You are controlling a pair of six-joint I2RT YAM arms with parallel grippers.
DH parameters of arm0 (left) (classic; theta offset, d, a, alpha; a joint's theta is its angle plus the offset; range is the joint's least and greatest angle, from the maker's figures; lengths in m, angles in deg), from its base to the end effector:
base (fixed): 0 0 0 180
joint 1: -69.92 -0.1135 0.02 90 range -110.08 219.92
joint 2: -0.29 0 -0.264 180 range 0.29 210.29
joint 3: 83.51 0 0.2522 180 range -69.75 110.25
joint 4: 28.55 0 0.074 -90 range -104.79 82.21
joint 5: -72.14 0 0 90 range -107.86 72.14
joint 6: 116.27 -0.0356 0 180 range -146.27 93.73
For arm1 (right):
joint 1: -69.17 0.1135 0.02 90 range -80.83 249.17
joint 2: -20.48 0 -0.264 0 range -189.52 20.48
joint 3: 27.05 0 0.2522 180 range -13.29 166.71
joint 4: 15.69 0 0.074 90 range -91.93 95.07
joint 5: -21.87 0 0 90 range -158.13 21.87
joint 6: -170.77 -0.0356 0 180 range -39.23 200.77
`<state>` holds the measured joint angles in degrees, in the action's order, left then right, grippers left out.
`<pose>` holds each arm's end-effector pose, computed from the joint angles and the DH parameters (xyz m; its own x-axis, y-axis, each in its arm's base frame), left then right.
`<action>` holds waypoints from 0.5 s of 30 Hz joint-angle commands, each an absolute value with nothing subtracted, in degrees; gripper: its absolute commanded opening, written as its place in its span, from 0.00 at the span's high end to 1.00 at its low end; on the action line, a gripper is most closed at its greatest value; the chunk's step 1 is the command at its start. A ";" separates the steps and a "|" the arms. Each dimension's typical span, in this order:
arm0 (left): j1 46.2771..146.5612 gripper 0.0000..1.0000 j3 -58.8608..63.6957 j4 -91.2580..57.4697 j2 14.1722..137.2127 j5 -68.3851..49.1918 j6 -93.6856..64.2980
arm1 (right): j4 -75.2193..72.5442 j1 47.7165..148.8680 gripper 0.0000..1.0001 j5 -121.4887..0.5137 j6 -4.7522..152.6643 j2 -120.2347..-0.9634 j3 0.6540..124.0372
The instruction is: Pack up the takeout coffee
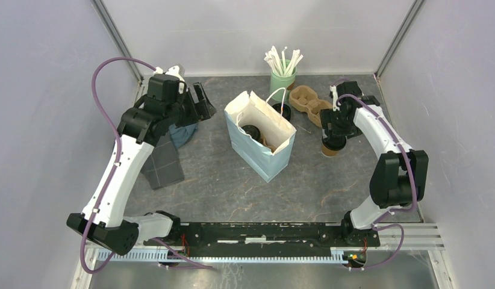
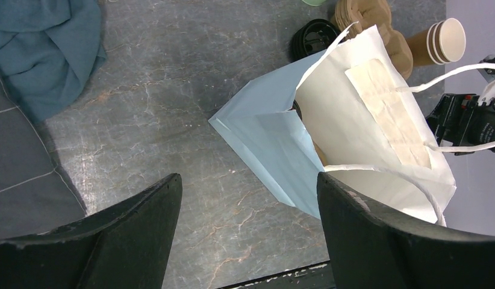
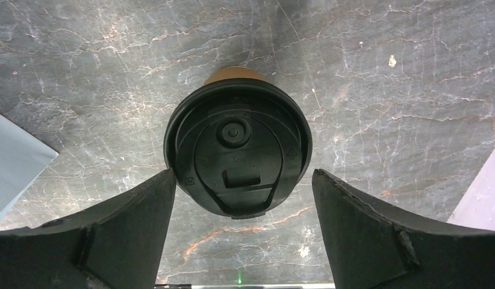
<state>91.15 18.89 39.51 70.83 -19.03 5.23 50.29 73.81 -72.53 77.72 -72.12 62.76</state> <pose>0.2190 -0.0843 0.4308 -0.6505 -0.3077 -0.6943 0.0079 0.9114 -0.4114 0.3227 0.0234 0.2629 -0.9306 -0.0223 -0.3654 -0.0035 0.9986 -0.0521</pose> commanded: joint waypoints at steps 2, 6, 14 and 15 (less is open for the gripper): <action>90.84 0.12 19.09 38.12 69.84 -18.56 2.14 | 48.35 73.63 0.10 -70.65 78.64 -72.96 63.72; 90.85 0.12 19.13 38.10 70.15 -18.38 2.12 | 48.33 73.60 0.15 -71.18 78.87 -73.39 63.93; 90.78 0.12 19.24 37.94 70.16 -18.12 2.14 | 48.24 73.59 0.14 -72.30 79.49 -74.17 64.28; 90.78 0.12 19.21 37.94 70.08 -18.12 2.12 | 48.16 73.60 0.13 -72.14 79.54 -74.25 64.23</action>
<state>91.15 18.89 39.49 70.83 -18.96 4.88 49.35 73.77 -71.40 78.73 -73.78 62.78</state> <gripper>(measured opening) 0.881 0.858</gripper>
